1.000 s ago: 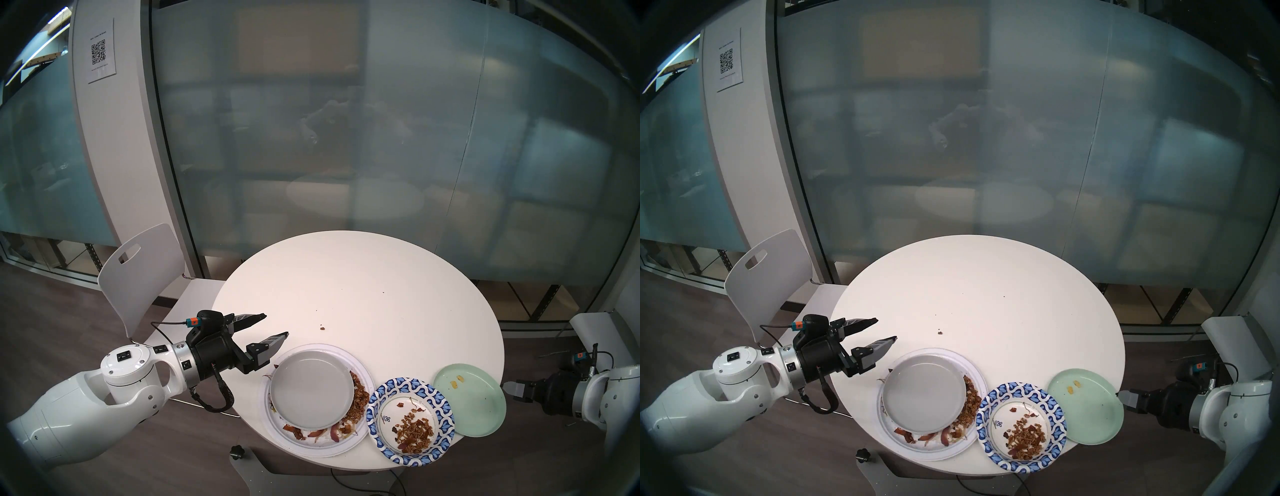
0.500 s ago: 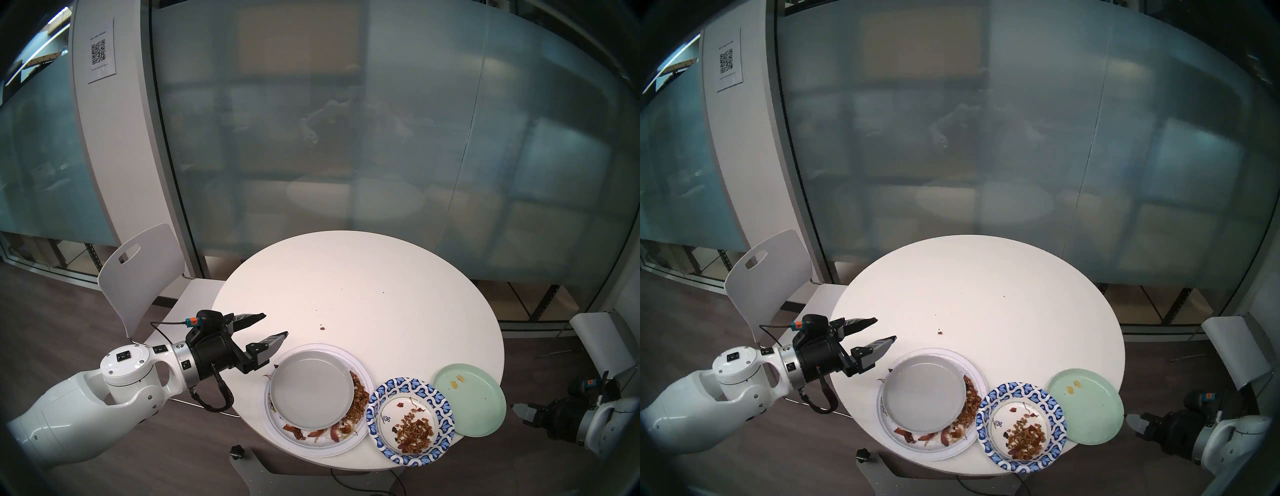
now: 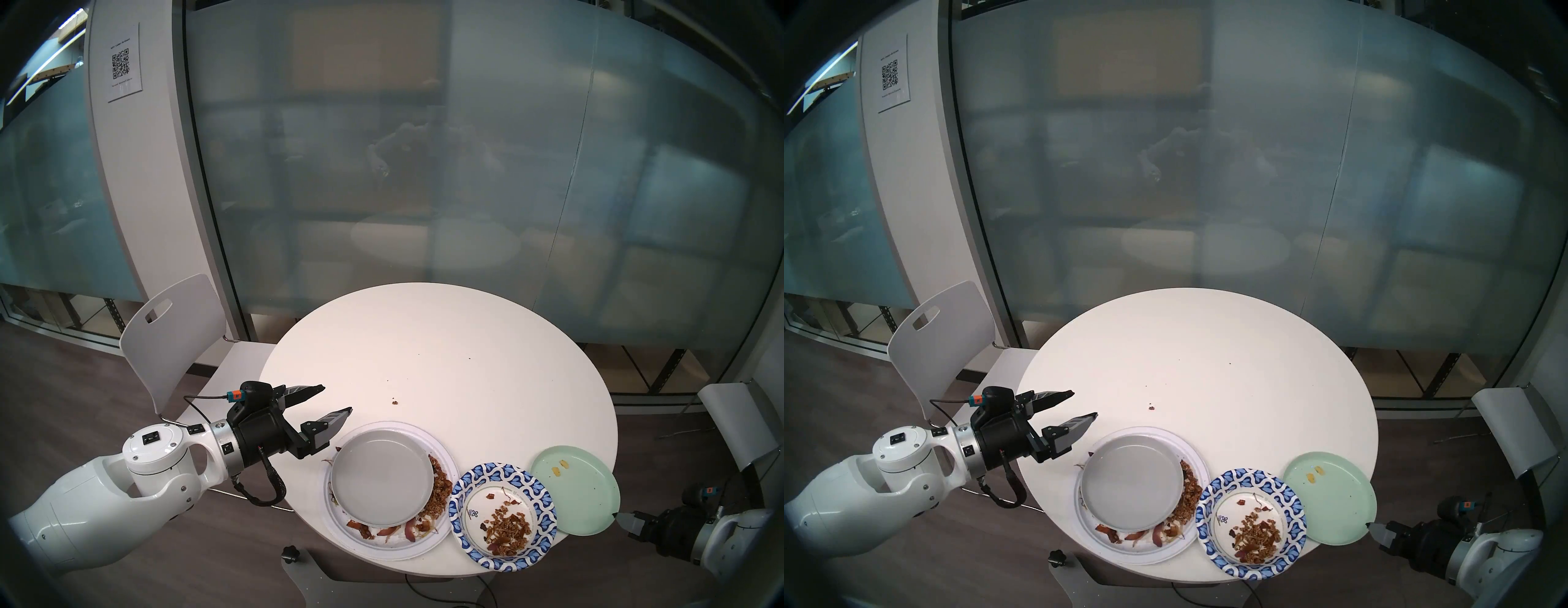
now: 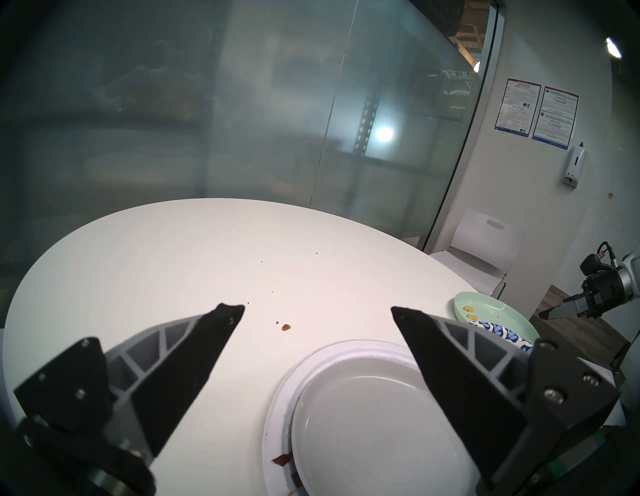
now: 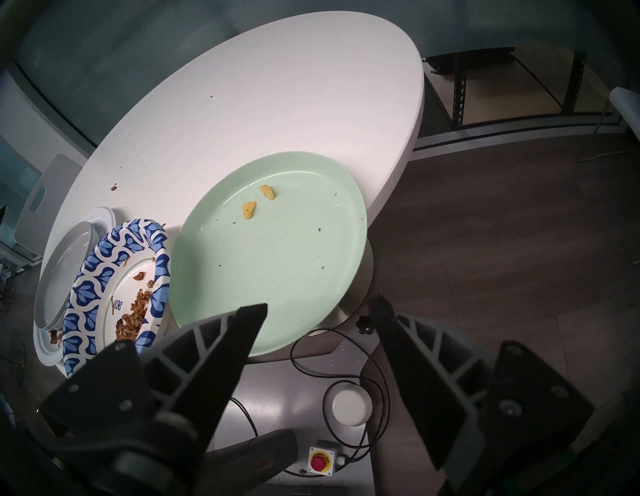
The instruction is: Stack the plates into one stack
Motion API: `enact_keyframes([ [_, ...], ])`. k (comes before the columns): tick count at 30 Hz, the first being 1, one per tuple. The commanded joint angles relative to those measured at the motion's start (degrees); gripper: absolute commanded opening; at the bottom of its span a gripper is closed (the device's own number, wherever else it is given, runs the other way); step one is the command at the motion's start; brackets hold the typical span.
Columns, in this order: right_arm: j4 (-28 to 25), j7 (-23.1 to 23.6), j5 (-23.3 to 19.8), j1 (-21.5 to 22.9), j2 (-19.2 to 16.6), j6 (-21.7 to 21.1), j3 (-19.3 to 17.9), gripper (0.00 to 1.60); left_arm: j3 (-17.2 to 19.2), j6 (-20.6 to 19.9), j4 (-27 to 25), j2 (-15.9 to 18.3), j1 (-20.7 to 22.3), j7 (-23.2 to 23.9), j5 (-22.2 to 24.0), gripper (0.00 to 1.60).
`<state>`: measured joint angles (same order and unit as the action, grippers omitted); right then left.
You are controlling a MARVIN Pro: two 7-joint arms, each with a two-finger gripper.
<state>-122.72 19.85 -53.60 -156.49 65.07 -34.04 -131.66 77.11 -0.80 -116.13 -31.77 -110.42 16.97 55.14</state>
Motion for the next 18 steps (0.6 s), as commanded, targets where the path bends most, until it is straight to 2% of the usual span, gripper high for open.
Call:
enact_keyframes([
  [1, 1.31, 0.11, -0.51, 2.75, -1.72, 0.17, 0.82, 1.18, 0.51, 0.64, -1.19, -0.04, 0.07, -0.01, -0.02, 1.6],
  [10, 4.87, 0.11, -1.18, 6.29, -3.82, -0.15, 3.09, 1.05, 0.47, 0.67, -1.18, 0.0, 0.1, -0.03, 0.01, 1.6],
  [18, 6.66, -0.26, -1.31, 8.6, -5.29, -0.53, 4.65, 1.08, 0.44, 0.69, -1.18, 0.03, 0.11, -0.04, 0.03, 1.6],
])
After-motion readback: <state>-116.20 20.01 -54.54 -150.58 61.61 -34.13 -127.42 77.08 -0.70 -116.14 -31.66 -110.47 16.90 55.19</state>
